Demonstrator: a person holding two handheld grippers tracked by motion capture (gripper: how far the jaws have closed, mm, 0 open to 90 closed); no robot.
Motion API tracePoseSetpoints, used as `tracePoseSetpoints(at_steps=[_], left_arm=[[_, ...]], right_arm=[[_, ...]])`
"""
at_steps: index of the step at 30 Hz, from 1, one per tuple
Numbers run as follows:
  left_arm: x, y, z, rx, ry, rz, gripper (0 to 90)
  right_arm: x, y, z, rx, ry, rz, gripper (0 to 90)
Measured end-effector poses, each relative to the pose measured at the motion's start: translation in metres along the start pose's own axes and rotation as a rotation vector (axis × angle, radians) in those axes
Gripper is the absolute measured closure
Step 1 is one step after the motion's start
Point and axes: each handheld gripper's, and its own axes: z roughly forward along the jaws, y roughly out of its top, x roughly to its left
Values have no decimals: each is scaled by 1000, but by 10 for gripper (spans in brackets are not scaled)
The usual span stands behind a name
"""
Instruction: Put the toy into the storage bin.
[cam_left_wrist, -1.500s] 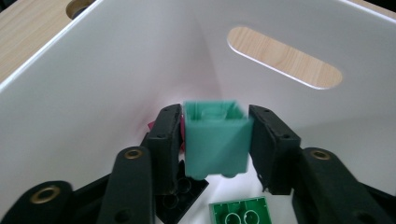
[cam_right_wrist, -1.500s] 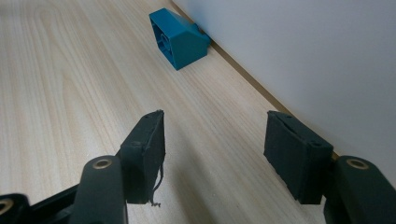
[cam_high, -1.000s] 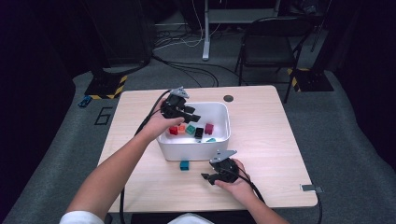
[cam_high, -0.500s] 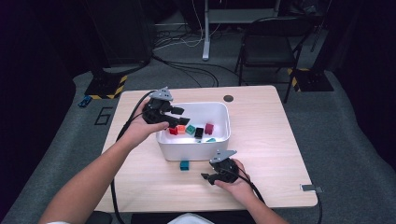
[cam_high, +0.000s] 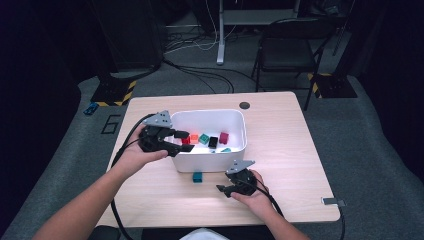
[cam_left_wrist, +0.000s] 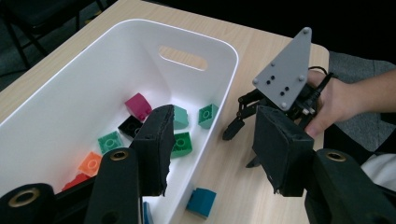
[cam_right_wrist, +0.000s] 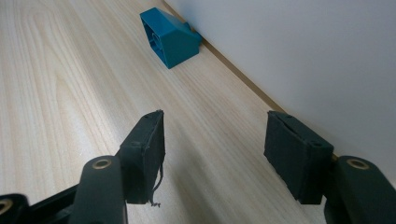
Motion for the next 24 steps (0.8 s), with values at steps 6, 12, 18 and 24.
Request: tracePoseSetpoints(at_steps=[6, 12, 18, 24], left_arm=[[-14, -17, -7, 19, -2, 6, 479], [-18, -37, -5, 17, 13, -3, 475], [-21, -61, 2, 22, 10, -20, 470], [-22, -87, 16, 35, 3, -48, 455]], right_arm=[[1, 0, -2, 1, -2, 8, 378], [1, 0, -3, -2, 0, 3, 377], [1, 0, -5, -15, -2, 8, 377], [4, 1, -5, -15, 8, 3, 377]])
